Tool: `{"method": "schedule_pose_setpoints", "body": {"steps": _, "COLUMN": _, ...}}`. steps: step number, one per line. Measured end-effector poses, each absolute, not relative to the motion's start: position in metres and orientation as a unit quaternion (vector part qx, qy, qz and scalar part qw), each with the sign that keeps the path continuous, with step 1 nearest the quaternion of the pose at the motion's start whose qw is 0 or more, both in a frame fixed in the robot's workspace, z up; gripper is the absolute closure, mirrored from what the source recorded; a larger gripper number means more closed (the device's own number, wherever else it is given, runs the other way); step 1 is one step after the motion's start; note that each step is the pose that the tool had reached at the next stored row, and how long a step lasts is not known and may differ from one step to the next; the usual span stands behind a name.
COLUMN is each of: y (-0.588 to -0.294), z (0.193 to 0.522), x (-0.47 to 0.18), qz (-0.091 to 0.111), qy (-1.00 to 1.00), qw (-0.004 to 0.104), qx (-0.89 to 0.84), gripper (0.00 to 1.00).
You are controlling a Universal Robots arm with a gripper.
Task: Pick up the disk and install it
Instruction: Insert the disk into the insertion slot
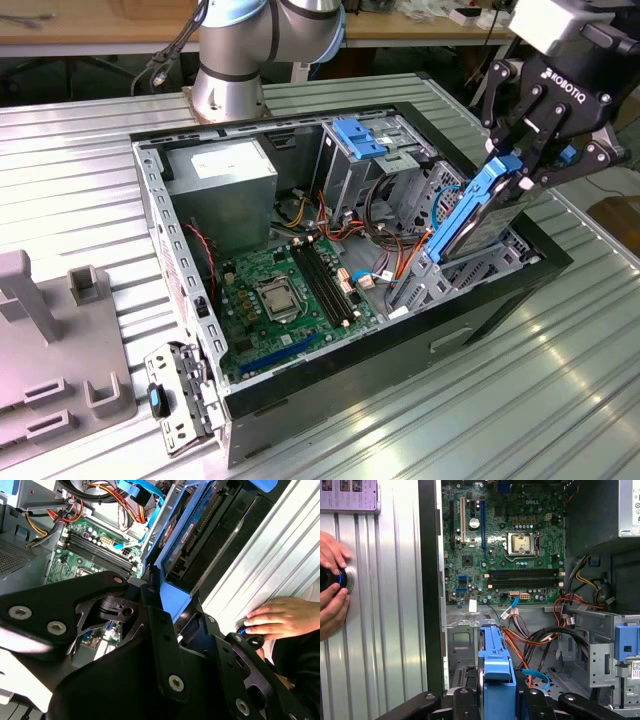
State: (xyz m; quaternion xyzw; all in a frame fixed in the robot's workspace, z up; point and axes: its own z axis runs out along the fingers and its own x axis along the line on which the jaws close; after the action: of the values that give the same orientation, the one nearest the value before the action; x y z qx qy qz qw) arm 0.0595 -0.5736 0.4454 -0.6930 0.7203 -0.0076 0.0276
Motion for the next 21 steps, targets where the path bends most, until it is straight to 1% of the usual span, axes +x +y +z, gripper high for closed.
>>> {"method": "schedule_pose_setpoints", "body": {"steps": 21, "y": -0.5739, "z": 0.4359, "x": 0.0595, "qz": -0.008, "qy": 0.72, "qw": 0.028, "qx": -0.693, "gripper": 0.63}}
